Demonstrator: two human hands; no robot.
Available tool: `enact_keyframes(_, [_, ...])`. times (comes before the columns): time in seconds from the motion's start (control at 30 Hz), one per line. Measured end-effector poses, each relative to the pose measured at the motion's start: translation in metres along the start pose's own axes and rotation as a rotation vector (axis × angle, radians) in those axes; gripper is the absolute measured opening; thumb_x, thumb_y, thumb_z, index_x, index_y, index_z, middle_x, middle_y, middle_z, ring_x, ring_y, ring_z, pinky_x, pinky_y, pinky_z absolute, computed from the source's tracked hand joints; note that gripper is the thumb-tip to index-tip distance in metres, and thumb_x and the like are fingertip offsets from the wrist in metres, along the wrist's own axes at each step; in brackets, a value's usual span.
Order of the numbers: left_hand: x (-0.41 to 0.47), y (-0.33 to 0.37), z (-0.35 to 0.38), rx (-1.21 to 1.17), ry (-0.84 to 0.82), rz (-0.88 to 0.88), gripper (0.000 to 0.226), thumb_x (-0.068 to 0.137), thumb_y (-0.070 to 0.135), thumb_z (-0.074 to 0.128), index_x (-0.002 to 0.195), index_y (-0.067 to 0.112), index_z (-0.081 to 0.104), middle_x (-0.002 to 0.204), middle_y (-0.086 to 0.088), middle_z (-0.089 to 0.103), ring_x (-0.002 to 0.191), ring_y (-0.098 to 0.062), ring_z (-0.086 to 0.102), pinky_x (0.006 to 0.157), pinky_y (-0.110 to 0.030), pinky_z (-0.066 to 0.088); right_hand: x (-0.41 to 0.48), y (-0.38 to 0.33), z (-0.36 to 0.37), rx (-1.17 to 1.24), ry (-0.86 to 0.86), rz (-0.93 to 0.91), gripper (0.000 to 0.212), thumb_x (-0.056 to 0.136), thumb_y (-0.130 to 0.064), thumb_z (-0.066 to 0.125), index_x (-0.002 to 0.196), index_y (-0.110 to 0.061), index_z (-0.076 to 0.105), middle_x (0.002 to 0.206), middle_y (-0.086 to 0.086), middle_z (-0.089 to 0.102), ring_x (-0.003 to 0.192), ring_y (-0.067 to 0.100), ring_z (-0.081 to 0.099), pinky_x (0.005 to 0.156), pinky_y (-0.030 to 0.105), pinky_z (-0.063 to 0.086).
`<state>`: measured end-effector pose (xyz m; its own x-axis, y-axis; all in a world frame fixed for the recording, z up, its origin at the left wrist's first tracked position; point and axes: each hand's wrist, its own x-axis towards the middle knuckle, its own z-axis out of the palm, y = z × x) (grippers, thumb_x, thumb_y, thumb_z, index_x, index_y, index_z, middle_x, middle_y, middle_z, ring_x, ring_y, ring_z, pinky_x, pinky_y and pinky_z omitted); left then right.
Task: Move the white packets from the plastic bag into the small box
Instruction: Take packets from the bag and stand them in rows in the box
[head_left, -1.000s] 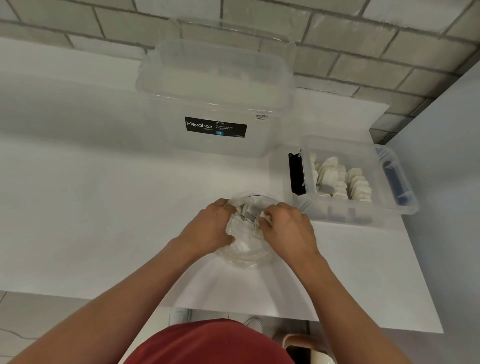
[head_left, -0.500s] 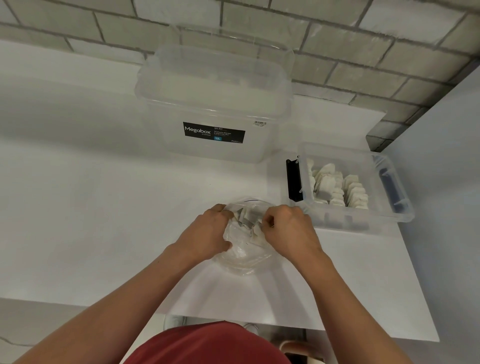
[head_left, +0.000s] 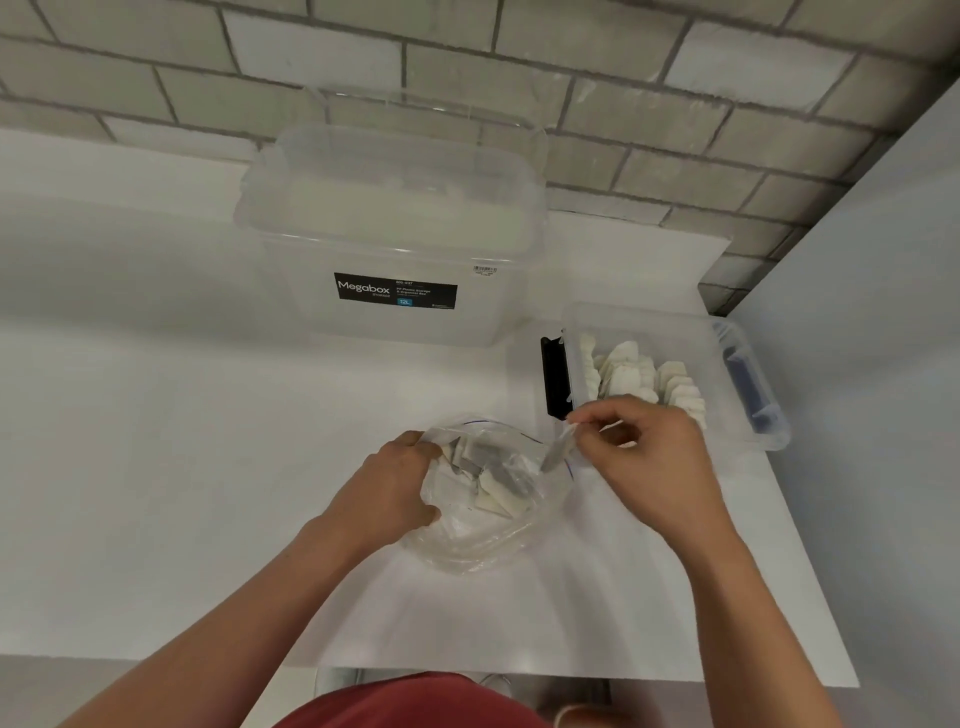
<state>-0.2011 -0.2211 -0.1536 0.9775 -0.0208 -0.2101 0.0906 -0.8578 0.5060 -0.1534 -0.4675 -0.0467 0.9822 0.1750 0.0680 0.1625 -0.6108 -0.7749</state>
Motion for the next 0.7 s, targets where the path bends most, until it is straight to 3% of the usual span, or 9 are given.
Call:
enact_keyframes(0.13, [0.0, -0.001, 0.001, -0.007, -0.004, -0.021, 0.059, 0.07, 0.027, 0.076, 0.127, 0.025, 0.06, 0.119, 0.008, 0.052, 0.099, -0.02, 0.061, 0.077, -0.028, 0.05, 0.014, 0.01, -0.038, 0.141, 0.275, -0.031, 0.02, 0.088, -0.014, 0.073, 0.088, -0.034, 0.077, 0.081, -0.016, 0.073, 0.072, 0.009, 0.067, 0.071, 0.026, 0.055])
enact_keyframes(0.27, [0.0, 0.001, 0.002, 0.014, -0.002, -0.043, 0.061, 0.071, 0.029, 0.077, 0.13, 0.026, 0.058, 0.121, 0.008, 0.052, 0.101, -0.02, 0.061, 0.078, -0.028, 0.051, 0.044, 0.034, -0.063, 0.02, 0.362, 0.0, 0.021, 0.089, -0.022, 0.073, 0.081, -0.041, 0.073, 0.079, -0.022, 0.072, 0.072, 0.006, 0.067, 0.07, 0.024, 0.052])
enact_keyframes(0.43, [0.0, 0.005, 0.001, 0.022, 0.003, -0.063, 0.064, 0.071, 0.03, 0.077, 0.132, 0.026, 0.058, 0.122, 0.009, 0.053, 0.103, -0.018, 0.061, 0.078, -0.026, 0.05, 0.083, 0.066, -0.068, -0.285, 0.128, 0.057, 0.008, 0.089, -0.029, 0.071, 0.09, -0.032, 0.079, 0.088, -0.017, 0.075, 0.081, 0.011, 0.067, 0.083, 0.034, 0.056])
enact_keyframes(0.53, [-0.001, 0.006, 0.0, 0.0, 0.011, -0.078, 0.065, 0.07, 0.031, 0.078, 0.131, 0.027, 0.058, 0.121, 0.01, 0.054, 0.104, -0.017, 0.06, 0.079, -0.025, 0.051, 0.1, 0.075, -0.063, -0.404, -0.042, 0.072, 0.011, 0.089, -0.023, 0.07, 0.092, -0.026, 0.08, 0.093, -0.009, 0.077, 0.091, 0.013, 0.068, 0.083, 0.027, 0.053])
enact_keyframes(0.7, [-0.003, 0.007, -0.001, -0.023, 0.021, -0.084, 0.062, 0.069, 0.028, 0.079, 0.128, 0.027, 0.061, 0.118, 0.008, 0.056, 0.103, -0.016, 0.059, 0.079, -0.026, 0.052, 0.122, 0.083, -0.049, -0.43, -0.181, 0.113, 0.011, 0.087, -0.019, 0.071, 0.087, -0.026, 0.08, 0.088, -0.01, 0.073, 0.092, 0.014, 0.067, 0.084, 0.028, 0.054])
